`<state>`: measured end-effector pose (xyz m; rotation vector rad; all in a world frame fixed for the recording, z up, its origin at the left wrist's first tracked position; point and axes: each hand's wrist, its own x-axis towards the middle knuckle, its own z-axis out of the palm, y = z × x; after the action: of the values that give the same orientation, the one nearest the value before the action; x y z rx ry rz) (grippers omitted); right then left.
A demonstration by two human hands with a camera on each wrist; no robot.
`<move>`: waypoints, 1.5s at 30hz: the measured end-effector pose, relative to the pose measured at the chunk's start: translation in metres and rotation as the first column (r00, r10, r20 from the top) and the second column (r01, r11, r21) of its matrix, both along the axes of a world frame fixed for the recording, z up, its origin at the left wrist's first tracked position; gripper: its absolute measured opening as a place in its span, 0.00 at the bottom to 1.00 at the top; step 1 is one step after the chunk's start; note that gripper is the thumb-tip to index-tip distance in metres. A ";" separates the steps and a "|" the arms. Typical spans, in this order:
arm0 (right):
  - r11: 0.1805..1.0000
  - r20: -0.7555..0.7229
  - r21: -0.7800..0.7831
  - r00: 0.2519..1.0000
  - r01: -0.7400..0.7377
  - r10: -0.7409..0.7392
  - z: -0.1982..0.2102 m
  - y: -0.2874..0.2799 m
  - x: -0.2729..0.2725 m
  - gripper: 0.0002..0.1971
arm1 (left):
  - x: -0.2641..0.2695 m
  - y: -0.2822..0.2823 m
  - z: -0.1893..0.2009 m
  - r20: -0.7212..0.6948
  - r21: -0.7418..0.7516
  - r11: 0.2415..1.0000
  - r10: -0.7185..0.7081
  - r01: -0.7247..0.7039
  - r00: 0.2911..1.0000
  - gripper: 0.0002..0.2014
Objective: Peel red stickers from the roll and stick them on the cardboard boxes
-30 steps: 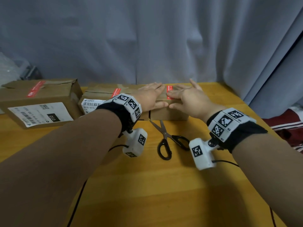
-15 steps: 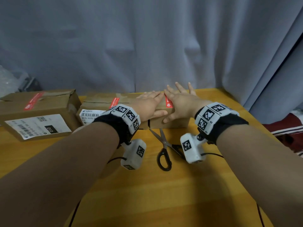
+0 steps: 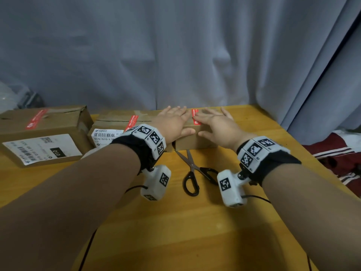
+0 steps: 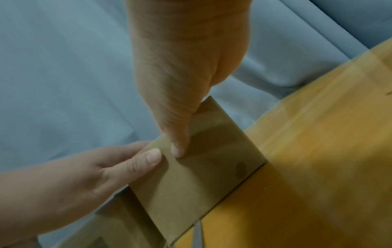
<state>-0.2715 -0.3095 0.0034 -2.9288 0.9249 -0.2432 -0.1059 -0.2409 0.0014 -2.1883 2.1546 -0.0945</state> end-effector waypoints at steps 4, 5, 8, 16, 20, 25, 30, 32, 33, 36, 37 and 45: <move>0.998 -0.196 -0.012 0.978 0.064 -0.065 0.010 -0.007 0.018 0.38 | 0.001 0.009 0.000 0.004 -0.115 0.991 -0.061 0.061 0.998 0.29; 0.997 -0.230 -0.011 0.970 0.075 -0.075 0.012 -0.007 0.022 0.39 | 0.002 0.012 0.001 0.019 -0.144 0.987 -0.072 0.074 0.997 0.26; 0.997 -0.234 -0.009 0.969 0.082 -0.082 0.011 -0.006 0.025 0.39 | 0.001 0.019 0.003 0.061 -0.195 0.979 -0.057 0.068 0.997 0.20; 0.986 0.109 -0.154 0.991 -0.058 0.076 -0.002 0.003 0.004 0.18 | -0.009 0.021 0.004 0.053 -0.259 0.966 -0.002 0.015 0.999 0.15; 0.989 0.186 -0.132 0.979 -0.062 0.086 -0.006 0.015 -0.009 0.16 | -0.008 0.017 0.002 0.059 -0.225 0.974 0.035 -0.021 0.998 0.17; 0.998 0.209 -0.061 0.978 0.018 -0.005 0.004 0.019 -0.006 0.22 | -0.006 0.016 0.003 0.002 -0.216 0.975 0.050 -0.049 0.999 0.16; 0.995 -0.056 -0.080 0.997 0.053 -0.058 0.010 0.001 0.009 0.24 | 0.001 0.016 0.007 -0.097 -0.146 0.988 0.036 -0.050 0.995 0.20; 0.994 -0.185 -0.104 0.981 0.036 -0.055 0.015 -0.005 0.016 0.26 | 0.005 0.015 0.009 -0.100 -0.135 0.990 0.020 -0.034 0.995 0.20; 0.992 -0.220 -0.120 0.974 0.029 -0.055 0.018 -0.007 0.021 0.26 | 0.006 0.014 0.010 -0.103 -0.132 0.991 0.014 -0.027 0.995 0.20; 0.981 -0.238 -0.192 0.970 0.007 -0.053 0.023 -0.010 0.032 0.24 | 0.013 0.010 0.011 -0.117 -0.136 0.990 0.008 -0.024 0.993 0.20; 0.980 -0.245 -0.197 0.968 0.004 -0.054 0.023 -0.011 0.035 0.26 | 0.016 0.009 0.011 -0.125 -0.137 0.990 0.000 -0.017 0.992 0.19; 0.991 -0.370 -0.078 0.920 0.107 -0.128 0.023 -0.024 0.054 0.50 | 0.032 0.005 0.010 -0.157 -0.123 0.992 -0.042 0.022 0.987 0.20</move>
<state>-0.2171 -0.3332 0.0263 -3.0314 1.1576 0.3059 -0.0737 -0.2359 0.0112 -2.2999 2.3271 -0.0556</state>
